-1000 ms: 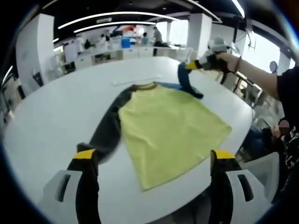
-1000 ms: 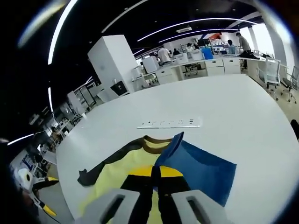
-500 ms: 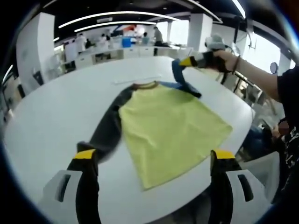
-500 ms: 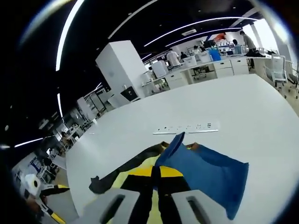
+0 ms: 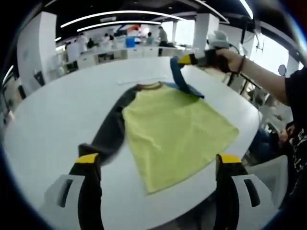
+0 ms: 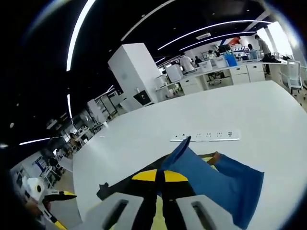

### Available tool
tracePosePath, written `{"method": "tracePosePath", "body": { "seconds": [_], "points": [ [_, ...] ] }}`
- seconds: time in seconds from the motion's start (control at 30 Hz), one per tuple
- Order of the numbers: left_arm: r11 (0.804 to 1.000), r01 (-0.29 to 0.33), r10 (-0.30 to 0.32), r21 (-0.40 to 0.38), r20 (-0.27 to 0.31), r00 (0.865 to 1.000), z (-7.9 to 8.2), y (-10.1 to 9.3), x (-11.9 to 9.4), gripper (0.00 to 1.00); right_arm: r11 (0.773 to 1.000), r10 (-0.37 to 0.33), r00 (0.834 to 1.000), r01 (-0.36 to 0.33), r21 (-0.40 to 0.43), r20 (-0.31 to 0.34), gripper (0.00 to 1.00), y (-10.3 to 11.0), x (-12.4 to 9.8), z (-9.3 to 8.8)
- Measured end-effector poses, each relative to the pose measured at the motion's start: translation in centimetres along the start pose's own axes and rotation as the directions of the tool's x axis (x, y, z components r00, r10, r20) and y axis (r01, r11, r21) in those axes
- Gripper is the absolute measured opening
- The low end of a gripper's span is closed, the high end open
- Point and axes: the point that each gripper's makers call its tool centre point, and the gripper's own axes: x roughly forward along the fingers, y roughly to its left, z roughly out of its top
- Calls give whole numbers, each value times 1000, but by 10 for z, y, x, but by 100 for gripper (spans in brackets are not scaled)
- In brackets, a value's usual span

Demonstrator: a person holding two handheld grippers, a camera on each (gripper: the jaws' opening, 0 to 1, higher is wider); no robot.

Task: Fold the garment on the visible template until the final outline fits inside the template.

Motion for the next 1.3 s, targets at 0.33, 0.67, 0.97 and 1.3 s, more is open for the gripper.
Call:
{"method": "tracePosePath", "body": {
  "seconds": [0.33, 0.67, 0.97, 1.3],
  "points": [
    [1000, -2, 2, -7, 2, 1000, -2, 3, 0, 96, 999, 17, 999, -19, -39, -42, 0, 19, 23, -4],
    [1000, 3, -3, -13, -2, 1000, -5, 4, 1, 96, 996, 42, 997, -46, -70, -65, 0, 36, 36, -6],
    [1000, 6, -6, -16, -5, 1000, -6, 4, 2, 95, 995, 52, 996, -59, -77, -79, 0, 48, 45, -12],
    [1000, 8, -8, -29, -3, 1000, -9, 5, 2, 95, 993, 42, 993, -54, -109, -106, 0, 56, 60, -27]
  ]
}}
